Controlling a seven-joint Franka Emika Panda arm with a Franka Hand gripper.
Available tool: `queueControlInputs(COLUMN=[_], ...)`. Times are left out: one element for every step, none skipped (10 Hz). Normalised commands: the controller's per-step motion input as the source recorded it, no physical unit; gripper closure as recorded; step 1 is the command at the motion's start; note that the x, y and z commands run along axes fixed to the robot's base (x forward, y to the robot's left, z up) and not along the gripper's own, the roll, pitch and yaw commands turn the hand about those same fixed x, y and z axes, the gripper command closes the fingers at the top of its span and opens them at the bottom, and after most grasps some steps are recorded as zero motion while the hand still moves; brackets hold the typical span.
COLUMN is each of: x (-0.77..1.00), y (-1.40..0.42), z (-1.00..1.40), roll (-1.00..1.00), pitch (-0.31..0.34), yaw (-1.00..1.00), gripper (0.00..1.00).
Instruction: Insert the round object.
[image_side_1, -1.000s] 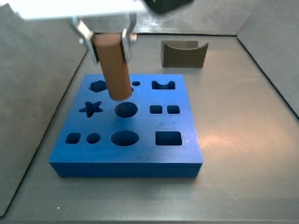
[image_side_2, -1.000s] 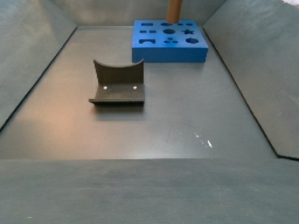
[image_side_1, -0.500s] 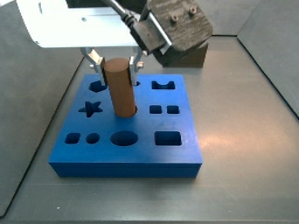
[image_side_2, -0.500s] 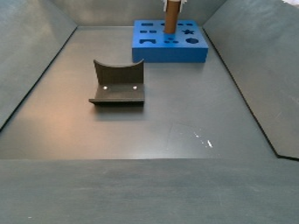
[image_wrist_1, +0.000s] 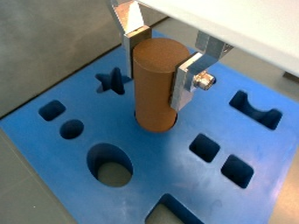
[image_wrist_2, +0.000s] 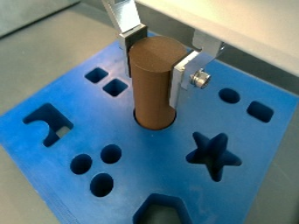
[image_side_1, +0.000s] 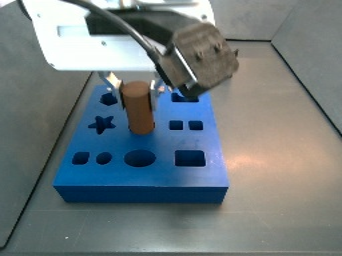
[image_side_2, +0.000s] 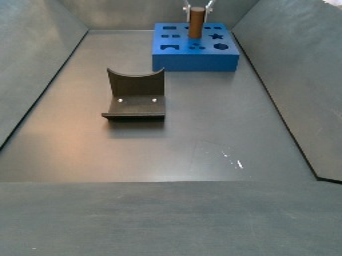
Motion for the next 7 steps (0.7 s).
queueControlInputs(x=[0.13,0.09,0.05,0.0,0.0,0.0,0.0], y=[-0.03,-0.02,-0.02,0.0,0.0,0.0,0.0], z=[-0.47,-0.45,-0.44,-0.42,-0.38,0.0,0.0], roll=[0.02,0.02,0.02,0.01,0.0,-0.05,0.0], pitch=[0.0,0.0,-0.01,-0.031,-0.033,-0.003,0.0], yaw=[-0.05,-0.06,-0.06,-0.06,-0.04,0.0,0.0], gripper=[1.0,1.0,1.0,1.0,1.0,1.0,1.0])
